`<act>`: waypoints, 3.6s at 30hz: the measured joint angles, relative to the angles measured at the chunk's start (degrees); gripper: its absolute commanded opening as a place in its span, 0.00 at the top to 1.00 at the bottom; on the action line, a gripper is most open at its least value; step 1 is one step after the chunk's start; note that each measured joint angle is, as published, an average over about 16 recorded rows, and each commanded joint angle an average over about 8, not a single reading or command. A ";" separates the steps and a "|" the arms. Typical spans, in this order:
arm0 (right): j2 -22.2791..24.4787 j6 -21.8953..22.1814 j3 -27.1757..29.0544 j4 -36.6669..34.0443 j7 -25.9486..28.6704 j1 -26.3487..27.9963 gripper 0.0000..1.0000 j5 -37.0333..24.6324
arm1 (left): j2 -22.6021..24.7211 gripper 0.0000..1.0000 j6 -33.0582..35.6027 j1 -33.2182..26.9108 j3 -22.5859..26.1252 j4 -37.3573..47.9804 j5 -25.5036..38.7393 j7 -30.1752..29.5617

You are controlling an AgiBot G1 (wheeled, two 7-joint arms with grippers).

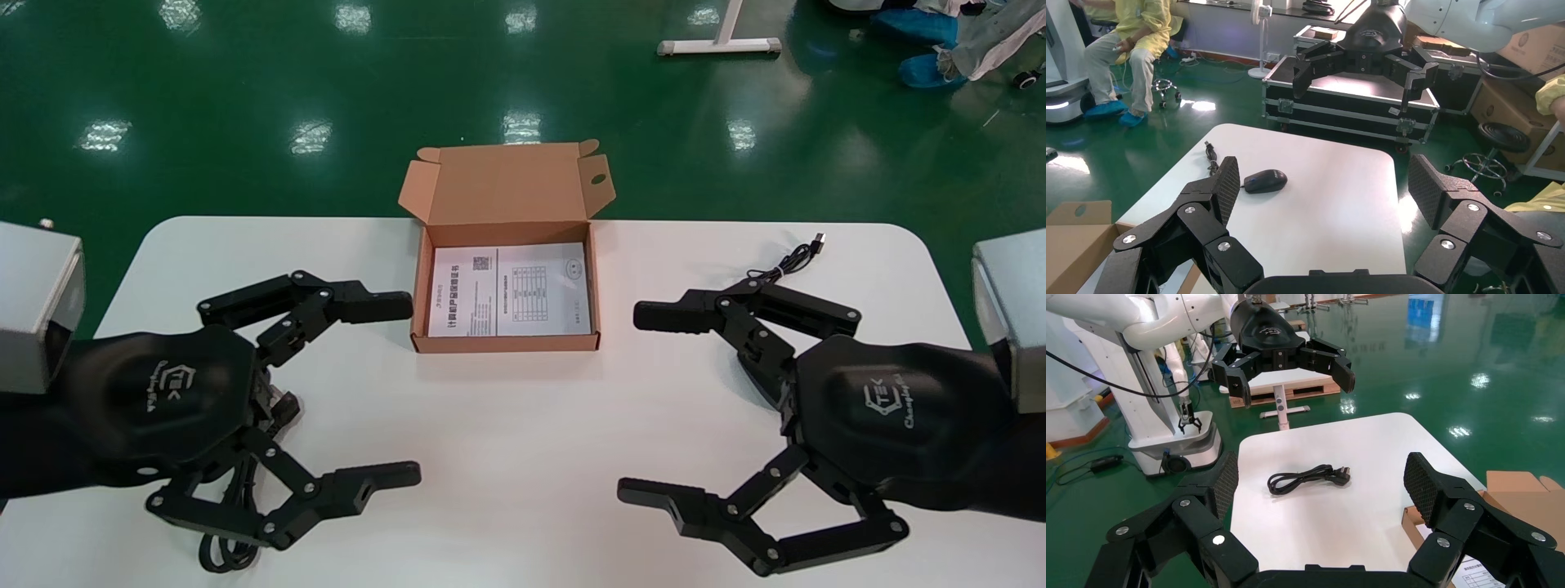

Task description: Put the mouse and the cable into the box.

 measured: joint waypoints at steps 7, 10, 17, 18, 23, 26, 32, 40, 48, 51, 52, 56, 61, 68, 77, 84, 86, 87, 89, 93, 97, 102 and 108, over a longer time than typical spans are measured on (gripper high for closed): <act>0.00 0.00 0.00 0.00 0.00 0.00 0.00 0.00 | 0.00 0.00 0.00 0.00 0.00 0.00 0.00 0.00; 0.00 0.00 0.00 0.00 0.01 0.00 0.00 0.00 | -0.01 0.00 0.01 0.00 0.00 -0.01 0.00 -0.01; 0.30 0.21 0.01 -0.20 -0.10 -0.12 0.00 -0.38 | -0.02 0.00 -0.08 0.13 0.04 0.20 0.28 0.26; 0.43 0.40 0.03 -0.26 -0.21 -0.21 0.00 -0.62 | 0.00 0.00 -0.21 0.25 0.03 0.36 0.42 0.47; 1.52 2.48 0.20 -0.44 -1.07 -1.09 0.00 -2.73 | 0.06 0.00 -1.29 1.46 -0.06 1.54 1.75 2.59; 2.45 4.72 0.35 -0.39 -1.63 -2.07 0.00 -4.65 | 0.05 0.00 -2.33 2.73 -0.21 2.61 2.81 4.48; 4.58 11.06 0.49 -0.13 -2.79 -5.06 0.00 -9.82 | -0.40 0.00 -5.12 6.64 -0.86 5.46 5.07 9.27; 6.04 19.75 -0.30 -0.83 -3.55 -9.35 0.00 -17.02 | -2.86 0.00 -9.24 13.78 -2.70 7.80 6.26 14.13; 5.15 26.01 -1.74 -4.00 -5.35 -12.01 0.00 -22.99 | -6.41 0.00 -14.99 23.85 -5.97 6.76 5.13 17.22; 4.27 27.96 -2.13 -5.72 -6.68 -12.57 0.00 -24.66 | -7.37 0.00 -17.72 28.10 -7.40 5.64 4.50 18.34; 3.95 28.54 -2.23 -6.31 -7.19 -12.70 0.00 -25.14 | -7.62 0.00 -18.64 29.52 -7.88 5.25 4.29 18.72; 2.60 30.39 -2.49 -8.76 -9.52 -13.02 0.00 -26.60 | -8.18 0.00 -22.49 35.11 -9.82 3.65 3.49 20.29; 0.72 32.15 -2.54 -12.12 -12.54 -12.86 0.00 -27.65 | -8.29 0.00 -27.32 41.37 -12.21 1.81 2.79 22.15; -2.03 33.92 -2.42 -16.33 -16.02 -12.10 0.00 -28.19 | -8.09 0.00 -33.84 48.75 -15.16 -0.21 2.59 24.05; -4.57 35.40 -1.89 -19.80 -18.72 -11.54 0.00 -27.71 | -7.23 0.00 -40.20 54.71 -17.57 -2.29 3.16 25.69; -5.76 36.26 -1.63 -21.65 -19.68 -11.44 0.00 -27.45 | -5.98 0.00 -42.69 56.17 -17.88 -3.12 3.69 26.43; -6.06 36.49 -1.64 -22.18 -19.79 -11.35 0.00 -27.49 | -5.63 0.00 -43.16 56.34 -17.83 -3.20 3.83 26.55; -6.20 36.59 -1.66 -22.45 -19.83 -11.30 0.00 -27.52 | -5.47 0.00 -43.39 56.43 -17.81 -3.22 3.88 26.58; -6.49 36.79 -1.72 -22.96 -19.91 -11.15 0.00 -27.63 | -5.19 0.00 -43.82 56.65 -17.77 -3.23 3.97 26.61; -7.13 37.25 -1.88 -24.00 -20.10 -10.79 0.00 -27.91 | -4.79 0.00 -44.65 57.31 -17.87 -3.25 4.05 26.64; -7.75 37.59 -2.07 -25.05 -20.23 -10.27 0.00 -28.23 | -4.52 0.00 -45.37 58.35 -18.29 -3.30 3.95 26.78; -8.55 37.96 -2.30 -26.36 -20.56 -9.43 0.00 -28.65 | -4.21 0.00 -46.01 59.84 -19.07 -3.40 3.62 27.14; -9.74 38.35 -2.59 -28.24 -21.64 -8.01 0.00 -29.26 | -3.81 0.00 -46.37 61.25 -19.85 -3.54 3.08 27.40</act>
